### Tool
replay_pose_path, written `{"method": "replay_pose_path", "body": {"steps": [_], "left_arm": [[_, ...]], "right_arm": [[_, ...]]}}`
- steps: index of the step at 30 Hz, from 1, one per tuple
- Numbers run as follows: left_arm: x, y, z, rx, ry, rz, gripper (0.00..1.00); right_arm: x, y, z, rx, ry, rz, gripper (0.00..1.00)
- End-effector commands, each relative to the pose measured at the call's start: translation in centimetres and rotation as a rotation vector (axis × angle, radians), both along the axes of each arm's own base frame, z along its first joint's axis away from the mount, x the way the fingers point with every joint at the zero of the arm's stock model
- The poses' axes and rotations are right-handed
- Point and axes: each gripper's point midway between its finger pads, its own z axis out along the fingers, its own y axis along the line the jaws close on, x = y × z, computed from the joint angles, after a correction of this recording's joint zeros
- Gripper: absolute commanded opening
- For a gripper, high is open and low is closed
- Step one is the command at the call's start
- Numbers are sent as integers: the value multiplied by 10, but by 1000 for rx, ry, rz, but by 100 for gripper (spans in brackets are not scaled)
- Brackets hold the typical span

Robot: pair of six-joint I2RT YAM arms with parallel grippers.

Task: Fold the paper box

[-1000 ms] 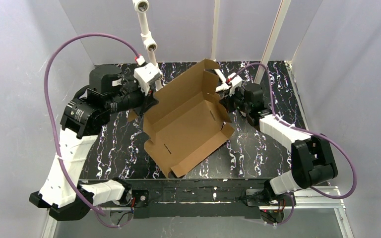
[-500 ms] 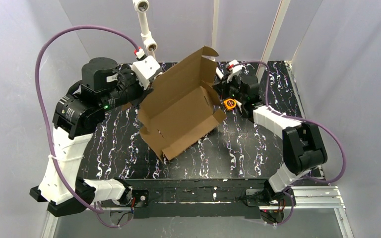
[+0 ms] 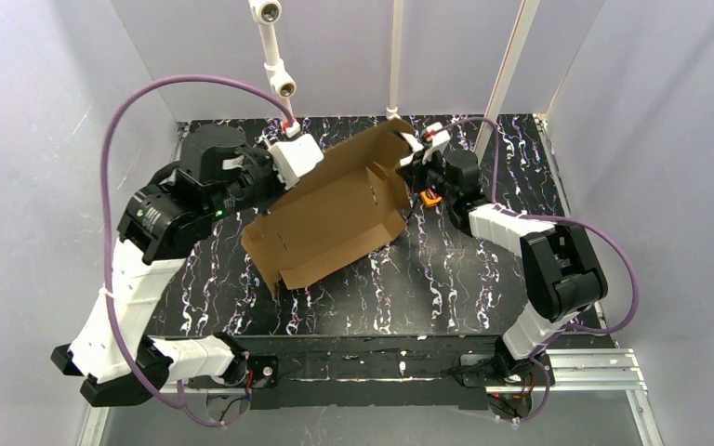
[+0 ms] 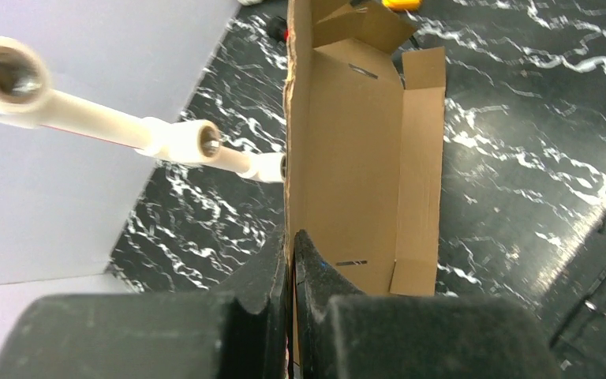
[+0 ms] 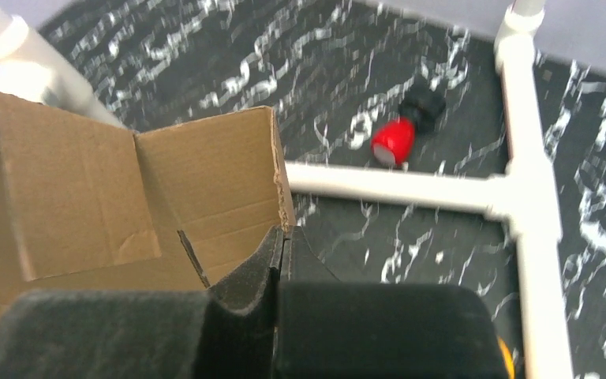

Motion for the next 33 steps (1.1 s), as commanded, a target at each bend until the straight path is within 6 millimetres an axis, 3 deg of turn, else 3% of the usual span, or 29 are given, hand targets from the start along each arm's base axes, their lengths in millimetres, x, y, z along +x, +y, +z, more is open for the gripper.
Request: {"method": "replay_pose_path", "body": {"steps": [1, 12, 20, 26, 33], "left_arm": [[-12, -11, -16, -37, 56, -41, 0], [-42, -25, -63, -145, 240, -66, 0], [-70, -38, -72, -272, 413, -86, 0], [-71, -32, -84, -266, 484, -5, 0], [-81, -38, -78, -366, 599, 44, 0]], "right_arm": [[-11, -14, -2, -31, -48, -31, 1], [-44, -26, -28, -74, -53, -3, 1], [-57, -27, -31, -114, -59, 40, 1], [-63, -28, -34, -162, -62, 69, 1], [-70, -34, -39, -205, -65, 77, 1]]}}
